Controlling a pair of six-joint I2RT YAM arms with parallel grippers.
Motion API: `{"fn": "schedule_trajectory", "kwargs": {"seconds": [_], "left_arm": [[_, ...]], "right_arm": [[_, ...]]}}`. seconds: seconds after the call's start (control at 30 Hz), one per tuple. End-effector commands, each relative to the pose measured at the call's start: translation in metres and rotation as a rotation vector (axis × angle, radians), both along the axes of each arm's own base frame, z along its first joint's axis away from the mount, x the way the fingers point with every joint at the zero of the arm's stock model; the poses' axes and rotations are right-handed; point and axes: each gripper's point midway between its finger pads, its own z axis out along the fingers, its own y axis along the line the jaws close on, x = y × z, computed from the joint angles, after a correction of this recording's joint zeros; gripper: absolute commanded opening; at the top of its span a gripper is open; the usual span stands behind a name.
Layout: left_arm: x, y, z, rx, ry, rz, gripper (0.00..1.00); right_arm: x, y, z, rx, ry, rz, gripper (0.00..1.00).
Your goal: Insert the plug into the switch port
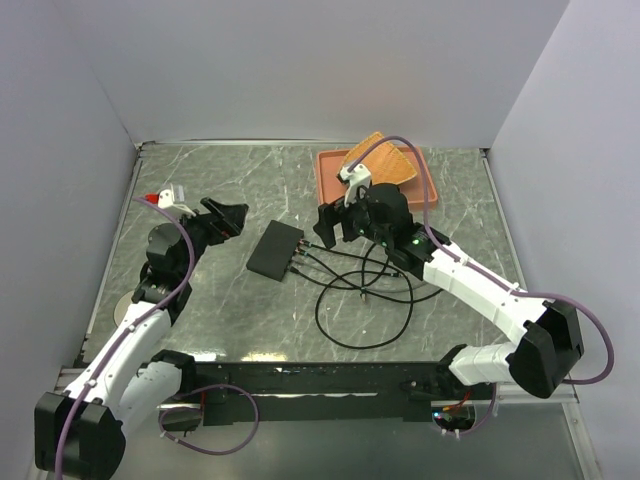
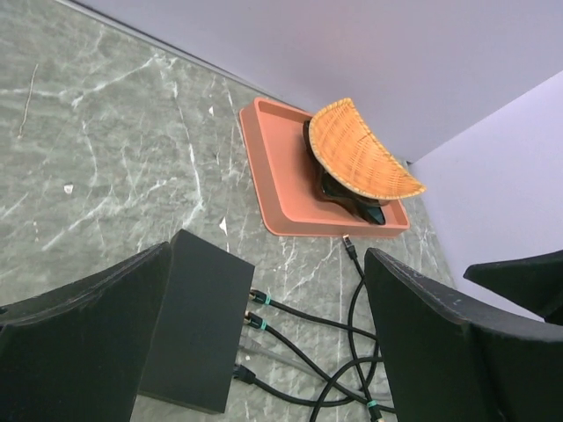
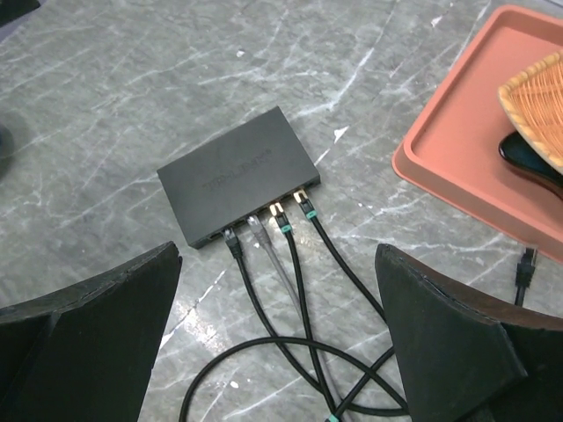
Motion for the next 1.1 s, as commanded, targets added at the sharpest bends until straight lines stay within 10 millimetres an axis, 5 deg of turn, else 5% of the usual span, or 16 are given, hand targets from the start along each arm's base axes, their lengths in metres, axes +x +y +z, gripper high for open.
{"fn": "schedule_trajectory", "kwargs": {"seconds": [0.0, 0.47, 1.07], "left_arm": [[0.0, 0.0, 0.004, -0.03, -0.011, 0.002, 0.96], [-0.001, 0.004, 0.0, -0.007, -0.01, 0.017, 0.96], [0.001, 0.046, -0.018, 0.092, 0.039, 0.233, 0.96]], "right_arm": [[-0.001, -0.005, 0.009, 0.024, -0.028, -0.033, 0.99], [-0.01, -0.017, 0.003, 0.019, -0.021, -0.061, 0.99], [-0.046, -0.137, -0.094, -0.159, 0.113, -0.537, 0.99]]}}
